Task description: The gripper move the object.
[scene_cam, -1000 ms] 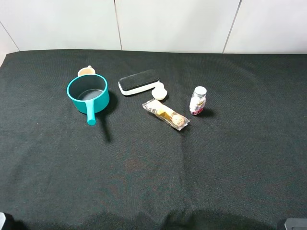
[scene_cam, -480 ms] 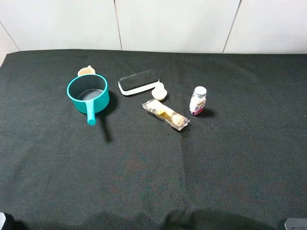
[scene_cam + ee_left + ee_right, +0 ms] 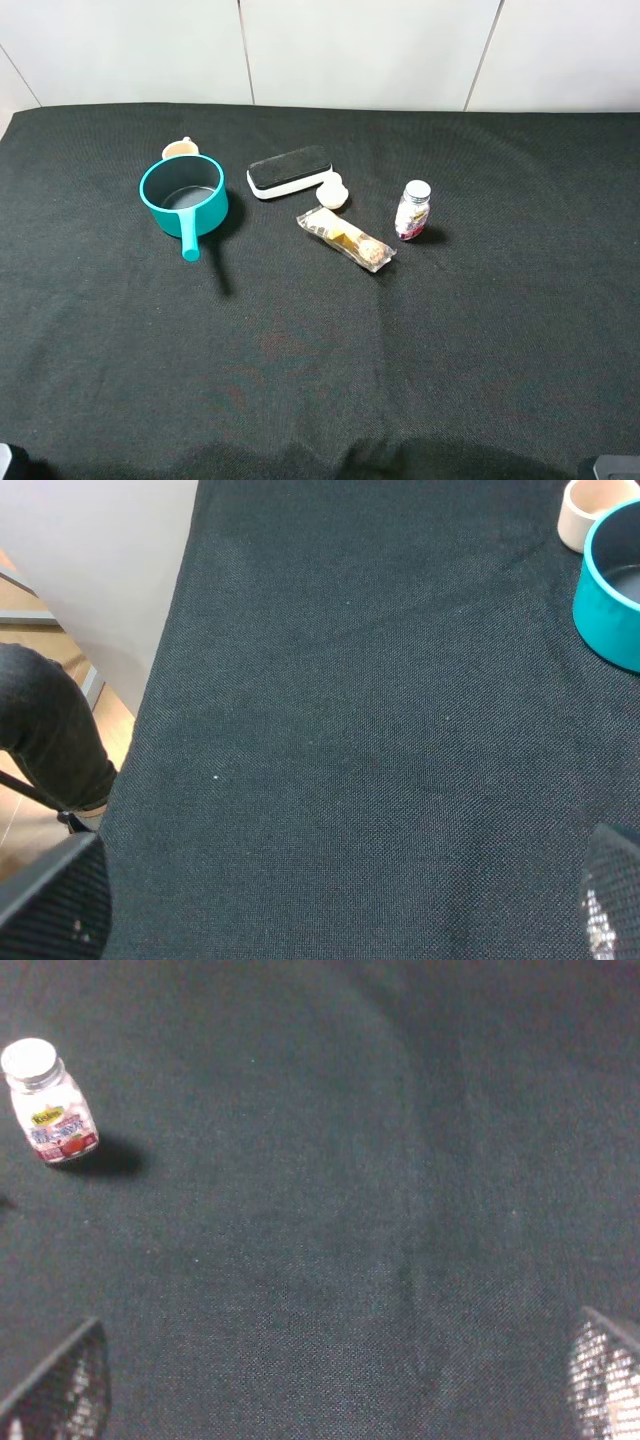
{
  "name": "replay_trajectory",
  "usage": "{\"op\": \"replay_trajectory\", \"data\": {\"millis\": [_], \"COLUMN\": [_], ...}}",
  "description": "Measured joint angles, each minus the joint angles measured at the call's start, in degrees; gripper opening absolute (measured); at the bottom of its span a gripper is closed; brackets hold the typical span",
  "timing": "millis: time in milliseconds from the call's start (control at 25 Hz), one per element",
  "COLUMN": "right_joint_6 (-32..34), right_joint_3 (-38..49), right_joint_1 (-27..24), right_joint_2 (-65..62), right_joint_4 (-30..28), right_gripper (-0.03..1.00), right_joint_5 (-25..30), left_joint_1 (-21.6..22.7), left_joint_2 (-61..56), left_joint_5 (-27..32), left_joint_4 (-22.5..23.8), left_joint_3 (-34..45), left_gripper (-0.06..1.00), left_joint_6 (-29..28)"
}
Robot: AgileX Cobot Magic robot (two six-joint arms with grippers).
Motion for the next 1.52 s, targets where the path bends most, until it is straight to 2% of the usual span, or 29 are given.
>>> {"op": "replay_trajectory", "data": {"millis": [200, 520, 880, 1280, 1520], "right_joint_6": [0.9, 3.9, 6.4, -1.4, -3.8], "right_joint_3": [0.2, 0.4, 0.5, 0.5, 0.5], "right_joint_1": [0.2, 0.2, 0.2, 0.2, 0.2], "right_joint_2": [-1.3, -10.8, -11.1, -11.1, -11.1], "right_joint_4": [-1.2, -4.2, -6.2, 0.4, 1.1], "right_gripper": [0.69, 0.69, 0.69, 0.69, 0.69], "right_joint_5": [-0.1, -0.2, -0.2, -0.2, -0.2], "left_joint_1": [0.0, 0.0, 0.0, 0.0, 0.0], "left_joint_2": [0.0, 0.0, 0.0, 0.0, 0.0], "left_joint_5": [0.0, 0.0, 0.0, 0.0, 0.0], "left_joint_4": [0.0, 0.0, 0.0, 0.0, 0.0], "left_joint_3": [0.0, 0.0, 0.0, 0.0, 0.0], "left_gripper": [0.99, 0.99, 0.99, 0.99, 0.99], "left_joint_6": [0.0, 0.0, 0.0, 0.0, 0.0]}}
